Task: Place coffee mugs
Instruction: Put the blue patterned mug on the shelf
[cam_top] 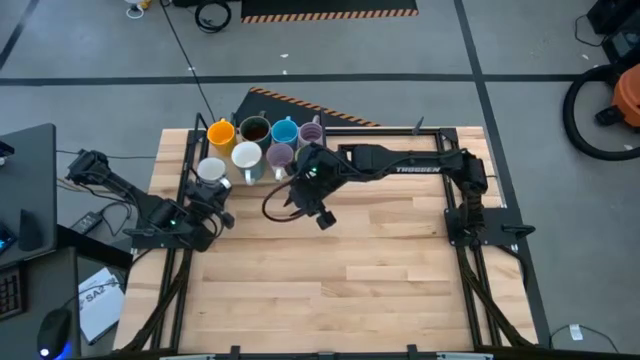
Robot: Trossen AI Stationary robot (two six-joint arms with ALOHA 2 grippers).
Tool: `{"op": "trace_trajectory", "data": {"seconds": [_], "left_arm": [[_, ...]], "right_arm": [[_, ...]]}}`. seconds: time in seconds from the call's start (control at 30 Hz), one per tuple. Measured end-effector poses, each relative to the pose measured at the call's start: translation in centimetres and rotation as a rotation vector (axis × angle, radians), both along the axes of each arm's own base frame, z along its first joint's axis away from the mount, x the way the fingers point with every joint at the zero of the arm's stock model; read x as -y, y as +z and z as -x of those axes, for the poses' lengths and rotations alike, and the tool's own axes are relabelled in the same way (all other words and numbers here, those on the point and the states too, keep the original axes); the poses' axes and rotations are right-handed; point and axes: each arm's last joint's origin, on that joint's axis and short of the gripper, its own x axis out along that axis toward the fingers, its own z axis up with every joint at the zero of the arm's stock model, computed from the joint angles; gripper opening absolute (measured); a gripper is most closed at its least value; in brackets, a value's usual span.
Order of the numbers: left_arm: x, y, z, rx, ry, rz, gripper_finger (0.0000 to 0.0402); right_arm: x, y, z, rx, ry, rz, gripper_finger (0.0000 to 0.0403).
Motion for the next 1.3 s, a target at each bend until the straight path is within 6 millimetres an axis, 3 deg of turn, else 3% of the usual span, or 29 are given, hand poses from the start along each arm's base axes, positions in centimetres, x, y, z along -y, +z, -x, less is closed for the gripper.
{"op": "trace_trajectory", "data": {"seconds": [0.33, 0.57, 0.77, 1.3], "left_arm": [[-0.1, 0.1, 0.0, 0.088, 0.056, -0.018, 0.0023], [-0.1, -2.7, 0.0, 0.169, 0.072, 0.027, 0.0023], [0.1, -2.3, -0.6, 0.109, 0.060, -0.048, 0.0023], [-1.2, -2.4, -1.2, -0.034, 0.088, -0.032, 0.0023]], "right_arm": [[-0.3, 0.2, 0.4, -0.020, 0.023, -0.022, 0.0137], [-1.1, 0.2, 0.4, -0.029, 0.039, -0.038, 0.0137], [-1.3, 0.0, 0.5, -0.051, 0.030, -0.026, 0.0137], [-1.3, 0.0, 0.5, -0.046, 0.026, -0.021, 0.0137]]}}
